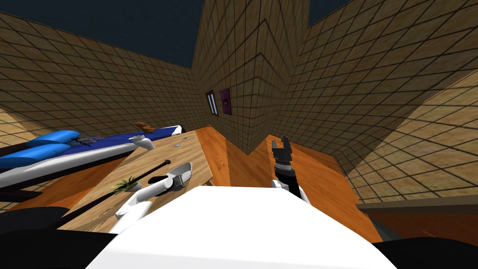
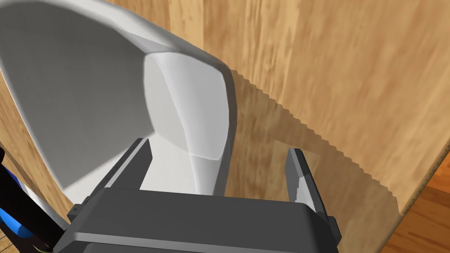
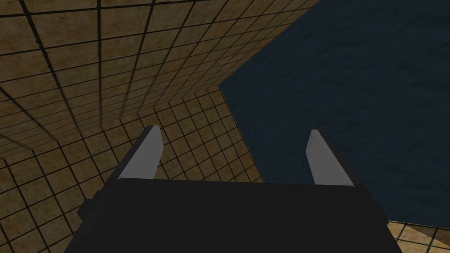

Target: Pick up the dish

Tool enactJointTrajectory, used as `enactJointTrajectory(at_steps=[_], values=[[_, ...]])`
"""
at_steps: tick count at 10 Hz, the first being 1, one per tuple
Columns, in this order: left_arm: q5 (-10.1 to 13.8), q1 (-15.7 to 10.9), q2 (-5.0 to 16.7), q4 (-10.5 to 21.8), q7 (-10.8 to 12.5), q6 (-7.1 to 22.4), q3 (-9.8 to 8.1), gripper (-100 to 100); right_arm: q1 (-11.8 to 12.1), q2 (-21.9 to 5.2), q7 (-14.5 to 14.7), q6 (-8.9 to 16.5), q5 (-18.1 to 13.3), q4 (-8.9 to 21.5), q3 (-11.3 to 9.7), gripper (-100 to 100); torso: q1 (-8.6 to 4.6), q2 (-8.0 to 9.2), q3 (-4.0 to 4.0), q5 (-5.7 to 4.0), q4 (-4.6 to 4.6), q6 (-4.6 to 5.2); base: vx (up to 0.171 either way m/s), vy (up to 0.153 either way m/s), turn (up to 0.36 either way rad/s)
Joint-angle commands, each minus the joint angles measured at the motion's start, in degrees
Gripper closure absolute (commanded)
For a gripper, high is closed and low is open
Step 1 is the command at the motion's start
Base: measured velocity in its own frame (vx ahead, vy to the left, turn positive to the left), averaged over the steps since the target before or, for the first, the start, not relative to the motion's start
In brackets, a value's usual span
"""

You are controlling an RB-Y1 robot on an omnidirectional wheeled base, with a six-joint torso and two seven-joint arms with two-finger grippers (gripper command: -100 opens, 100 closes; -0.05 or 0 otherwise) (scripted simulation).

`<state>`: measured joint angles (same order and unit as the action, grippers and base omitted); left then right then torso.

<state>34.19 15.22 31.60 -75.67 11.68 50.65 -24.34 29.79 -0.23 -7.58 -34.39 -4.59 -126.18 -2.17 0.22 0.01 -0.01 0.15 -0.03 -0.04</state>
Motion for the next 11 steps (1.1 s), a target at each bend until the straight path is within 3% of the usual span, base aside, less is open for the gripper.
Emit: enactJointTrajectory(at_steps=[1,3,5,6,8,10,11], values=[[-1.2,-2.9,1.5,2.9,-0.1,-1.1,1.54,-100,0.0,0.0,0.0,0.0,0.0,0.0,0.0,0,0.00,0.00,0.00,0.00,0.00,0.00,-0.104,-0.009,-0.035],[-1.2,-6.2,1.5,6.8,-0.1,-1.1,1.54,-100,0.0,0.0,0.0,0.0,0.0,0.0,0.0,0,0.13,0.31,0.17,0.07,0.06,0.03,-0.096,-0.010,-0.011],[-1.2,-7.2,1.5,8.8,-0.1,-1.1,1.54,-100,0.0,0.0,0.0,0.0,0.0,0.0,0.0,0,0.18,-0.02,-0.01,0.08,-0.01,0.03,0.000,-0.005,0.001],[-2.4,-9.9,3.1,11.1,-0.1,-2.1,3.03,-100,0.0,0.0,0.0,0.0,0.0,0.0,0.0,0,0.23,-0.13,-0.09,0.13,-0.05,0.01,-0.094,-0.017,-0.020],[-2.4,-13.8,3.1,15.3,-0.1,-2.1,3.03,-100,0.0,0.0,0.0,0.0,0.0,0.0,0.0,0,0.28,0.18,0.09,0.16,0.02,0.05,-0.096,-0.014,-0.019],[-2.4,-14.0,3.1,16.6,-0.1,-2.1,3.03,-100,0.0,0.0,0.0,0.0,0.0,0.0,0.0,0,0.35,-0.08,-0.06,0.18,-0.04,0.04,-0.005,0.003,0.002],[-3.5,-16.7,4.6,18.7,-0.2,-3.2,4.52,-100,0.0,0.0,0.0,0.0,0.0,0.0,0.0,0,0.38,-0.19,-0.12,0.18,-0.06,0.03,-0.087,0.008,-0.030]])
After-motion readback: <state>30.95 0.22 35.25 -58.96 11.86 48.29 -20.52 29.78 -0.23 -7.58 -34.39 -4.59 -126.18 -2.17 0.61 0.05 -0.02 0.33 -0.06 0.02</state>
